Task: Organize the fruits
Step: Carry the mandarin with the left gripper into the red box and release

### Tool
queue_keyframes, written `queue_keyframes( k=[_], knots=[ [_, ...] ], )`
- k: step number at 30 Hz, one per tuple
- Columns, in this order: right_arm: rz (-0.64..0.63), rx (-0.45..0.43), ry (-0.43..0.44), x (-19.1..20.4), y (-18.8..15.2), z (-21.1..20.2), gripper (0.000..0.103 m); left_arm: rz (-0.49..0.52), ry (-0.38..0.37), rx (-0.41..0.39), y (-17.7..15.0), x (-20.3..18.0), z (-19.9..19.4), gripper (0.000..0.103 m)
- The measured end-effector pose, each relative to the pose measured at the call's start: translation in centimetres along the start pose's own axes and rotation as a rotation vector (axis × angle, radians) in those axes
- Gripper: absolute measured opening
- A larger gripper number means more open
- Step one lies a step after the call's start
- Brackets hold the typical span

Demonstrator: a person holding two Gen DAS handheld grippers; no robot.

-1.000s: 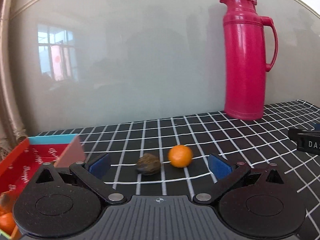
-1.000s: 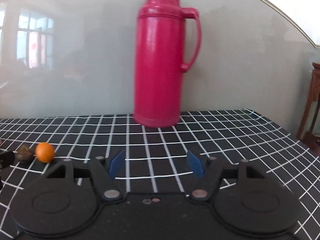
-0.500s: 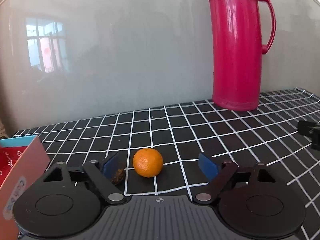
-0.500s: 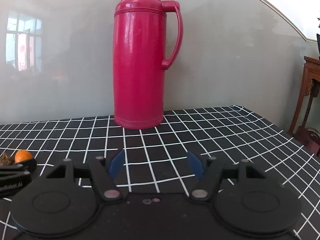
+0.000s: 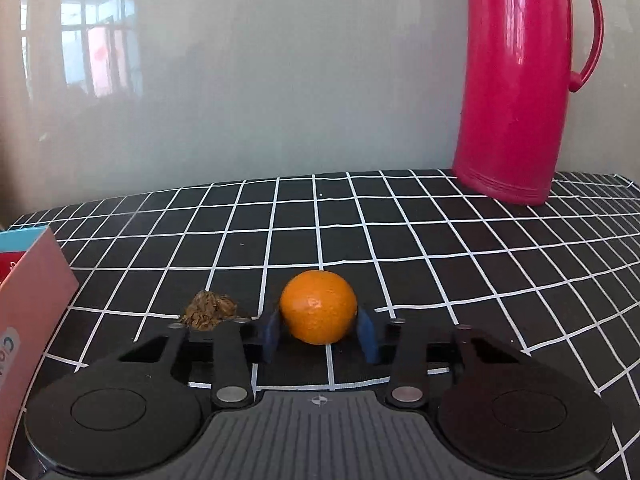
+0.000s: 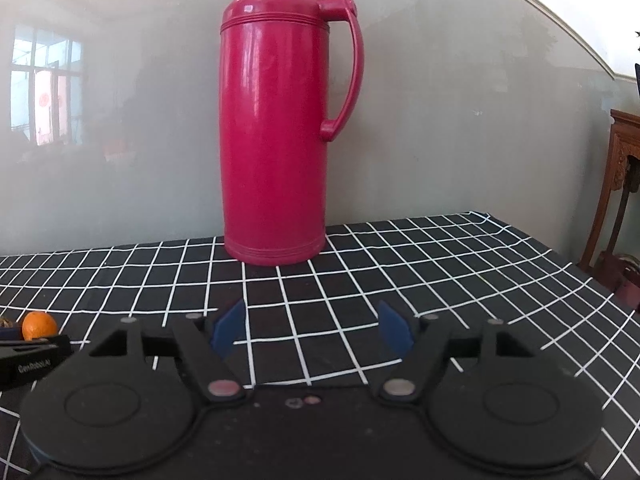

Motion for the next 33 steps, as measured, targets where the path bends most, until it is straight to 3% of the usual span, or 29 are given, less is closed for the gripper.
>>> queue_keyframes(
  k=[8,17,26,33],
  knots=[
    [0.000,0.039,-0.027,-0.4,-0.3,0.6,0.074,0.013,-0.017,-0.023,-0.6,0.0,-1.7,0.039],
    [0.010,0.041,-0.031,0.9,0.3,-0.1,0.074,0.068,-0.023,-0.059,-1.2,0.7,-6.7,0.039],
    [-0.022,0.000,0.037,5.5,1.1,-3.2,0.074,0.068,-0.004,-0.100,-1.4,3.5,-10.3,0.039],
    [-0.076,-0.027,0.121,11.2,1.3,-5.6,0.074,0.037,0.047,-0.157,-1.3,8.0,-13.5,0.039]
  ],
)
Point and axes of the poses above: each gripper's, at about its wrist camera, not at the fingertips, and z roughly the way its jaws point, x to its left, y to its top, the point moved 2 cm from there along z, roughly the way its jaws point, and after that the axes turned 5 degrees about -y, right-handed, at the moved point
